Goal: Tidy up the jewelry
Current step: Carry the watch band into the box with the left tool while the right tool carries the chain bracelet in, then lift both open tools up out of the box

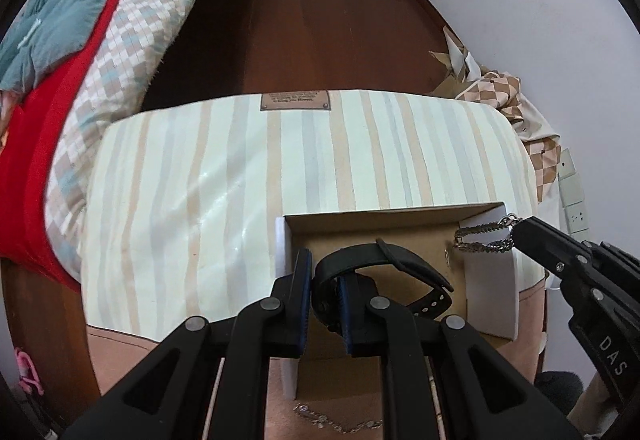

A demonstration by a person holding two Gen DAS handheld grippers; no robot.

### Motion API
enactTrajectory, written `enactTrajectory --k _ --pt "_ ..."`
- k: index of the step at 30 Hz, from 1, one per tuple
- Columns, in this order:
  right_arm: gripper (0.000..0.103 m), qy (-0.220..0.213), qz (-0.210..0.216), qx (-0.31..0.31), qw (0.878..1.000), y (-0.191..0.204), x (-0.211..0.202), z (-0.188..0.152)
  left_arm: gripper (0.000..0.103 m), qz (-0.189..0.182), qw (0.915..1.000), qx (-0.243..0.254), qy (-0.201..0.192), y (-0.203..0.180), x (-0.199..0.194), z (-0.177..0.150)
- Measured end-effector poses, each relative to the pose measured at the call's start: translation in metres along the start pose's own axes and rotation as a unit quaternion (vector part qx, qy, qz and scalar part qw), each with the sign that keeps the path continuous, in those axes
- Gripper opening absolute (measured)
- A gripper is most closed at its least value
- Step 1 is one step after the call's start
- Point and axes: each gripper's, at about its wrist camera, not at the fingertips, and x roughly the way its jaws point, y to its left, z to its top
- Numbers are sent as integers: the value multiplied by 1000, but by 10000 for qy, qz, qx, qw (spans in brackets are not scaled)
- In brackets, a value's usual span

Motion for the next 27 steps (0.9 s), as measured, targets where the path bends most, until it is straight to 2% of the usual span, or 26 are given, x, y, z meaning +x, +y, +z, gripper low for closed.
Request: enactTrajectory --k 6,7,8,9,10,11,13,14,15,16,17,18,19,21,25,27 --pt "4 389 209 54 9990 -7 17 10 18 -79 9996 -234 143 -2 2 4" --pt "5 491 228 80 9985 -8 20 10 24 -81 9995 -296 122 -1 0 4" --pt "5 548 240 102 9982 -9 21 10 39 -69 9994 -310 110 0 -2 5" --pt "6 578 226 123 9980 -10 21 9 49 -45 9994 -326 86 0 -4 5" --pt "12 592 184 125 9980 -11 19 8 65 -46 9994 -355 32 1 -7 6" --pt "18 593 151 131 9980 -12 17 7 69 -26 9993 -369 -18 2 -11 6" --pt "34 606 56 142 9980 -12 13 3 70 37 9993 -353 -73 2 -16 6" --pt "36 612 -7 120 9981 -12 11 1 71 59 9993 -358 -80 3 -18 6" --pt "41 629 -102 73 9979 -11 9 -2 76 111 9992 -360 -113 4 -21 5" --pt "48 647 -233 18 9976 -10 8 -4 88 168 9991 -344 -157 5 -23 4" --pt "53 637 -398 -53 9972 -8 7 -8 94 255 9988 -344 -226 6 -25 0" --pt "66 653 -516 -80 9965 -7 7 -13 100 306 9986 -347 -264 8 -26 -2" --pt "80 699 -614 -65 9956 -7 8 -16 100 382 9982 -352 -314 9 -27 -5" --pt "91 755 -741 -5 9944 -8 9 -26 101 530 9974 -358 -347 13 -25 -14" --pt "96 851 -1056 -26 9908 -4 17 -45 101 764 9956 -331 -425 18 -23 -30" --pt "97 894 -1029 33 9907 -4 19 -51 102 794 9953 -335 -448 20 -25 -34"
